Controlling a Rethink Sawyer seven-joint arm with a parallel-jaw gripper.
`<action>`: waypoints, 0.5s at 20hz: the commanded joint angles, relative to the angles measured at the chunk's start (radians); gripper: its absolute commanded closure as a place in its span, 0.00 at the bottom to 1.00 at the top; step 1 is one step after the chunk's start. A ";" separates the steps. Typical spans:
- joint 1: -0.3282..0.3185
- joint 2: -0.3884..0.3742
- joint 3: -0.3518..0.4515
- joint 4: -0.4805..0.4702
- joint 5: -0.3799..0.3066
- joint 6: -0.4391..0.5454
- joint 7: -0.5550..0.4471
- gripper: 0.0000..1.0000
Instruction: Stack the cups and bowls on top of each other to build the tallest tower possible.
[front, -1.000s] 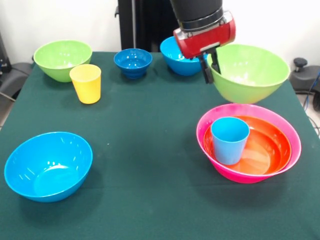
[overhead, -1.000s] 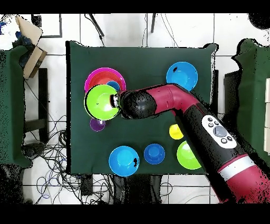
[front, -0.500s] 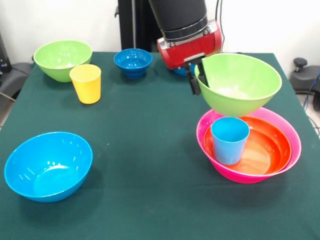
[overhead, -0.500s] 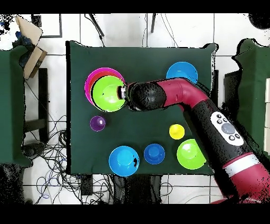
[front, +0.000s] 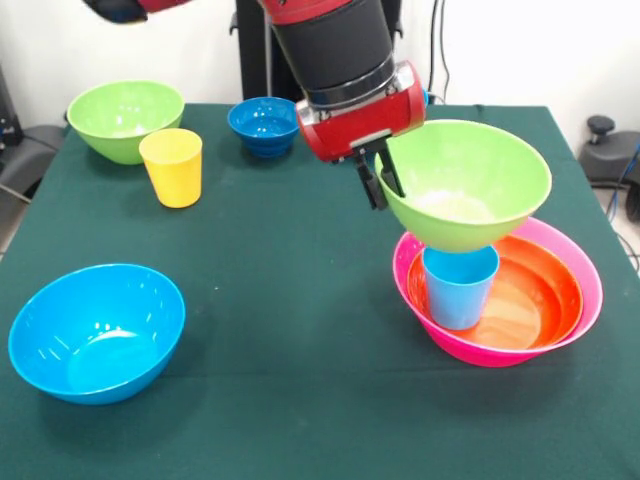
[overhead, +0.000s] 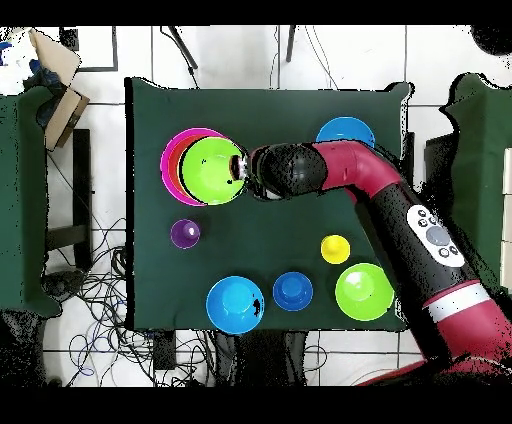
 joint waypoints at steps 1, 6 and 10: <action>0.001 0.095 0.009 -0.096 -0.084 0.056 -0.353 1.00; -0.007 0.118 0.011 -0.105 -0.088 0.054 -0.369 1.00; -0.006 0.138 0.013 -0.121 -0.091 0.063 -0.380 1.00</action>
